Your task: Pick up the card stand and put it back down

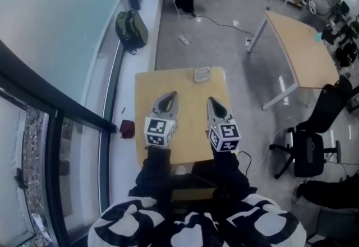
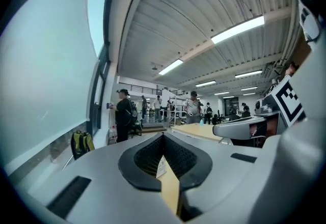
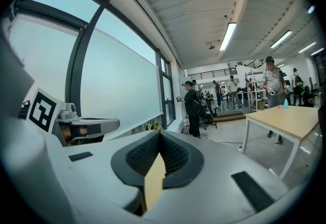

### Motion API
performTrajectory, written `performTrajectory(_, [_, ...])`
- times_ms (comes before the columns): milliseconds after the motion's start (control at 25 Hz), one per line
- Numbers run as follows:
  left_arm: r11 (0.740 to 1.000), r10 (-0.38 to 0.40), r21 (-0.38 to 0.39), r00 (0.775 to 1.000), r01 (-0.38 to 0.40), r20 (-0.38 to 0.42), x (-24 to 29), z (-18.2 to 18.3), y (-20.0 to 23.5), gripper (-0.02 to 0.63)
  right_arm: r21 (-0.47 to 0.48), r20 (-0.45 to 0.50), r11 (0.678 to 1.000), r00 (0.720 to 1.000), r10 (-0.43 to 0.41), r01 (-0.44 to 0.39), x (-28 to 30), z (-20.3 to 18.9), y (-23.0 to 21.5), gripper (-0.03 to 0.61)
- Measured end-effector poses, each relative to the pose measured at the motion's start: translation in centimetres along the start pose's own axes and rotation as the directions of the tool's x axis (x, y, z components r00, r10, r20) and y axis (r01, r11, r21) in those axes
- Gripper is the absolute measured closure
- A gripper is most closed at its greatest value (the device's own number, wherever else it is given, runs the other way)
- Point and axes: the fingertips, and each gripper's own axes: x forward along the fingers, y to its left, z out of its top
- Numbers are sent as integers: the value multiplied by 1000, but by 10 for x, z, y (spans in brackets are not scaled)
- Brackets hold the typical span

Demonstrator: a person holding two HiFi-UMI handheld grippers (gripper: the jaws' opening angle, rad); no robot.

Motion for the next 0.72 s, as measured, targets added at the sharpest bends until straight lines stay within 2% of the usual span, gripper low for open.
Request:
performTrajectory(120, [999, 35, 7, 998, -35, 44, -15, 6, -8, 604, -46, 29, 999, 1000, 3, -2, -6, 13, 16, 557])
performTrajectory(400, [999, 5, 38, 995, -9, 95, -32, 27, -26, 604, -72, 73, 997, 997, -16, 22, -27, 23, 39, 557])
performTrajectory(720, [998, -1, 55, 993, -6, 116, -39, 37, -35, 604, -84, 91, 996, 996, -17, 25, -37, 31, 45, 557])
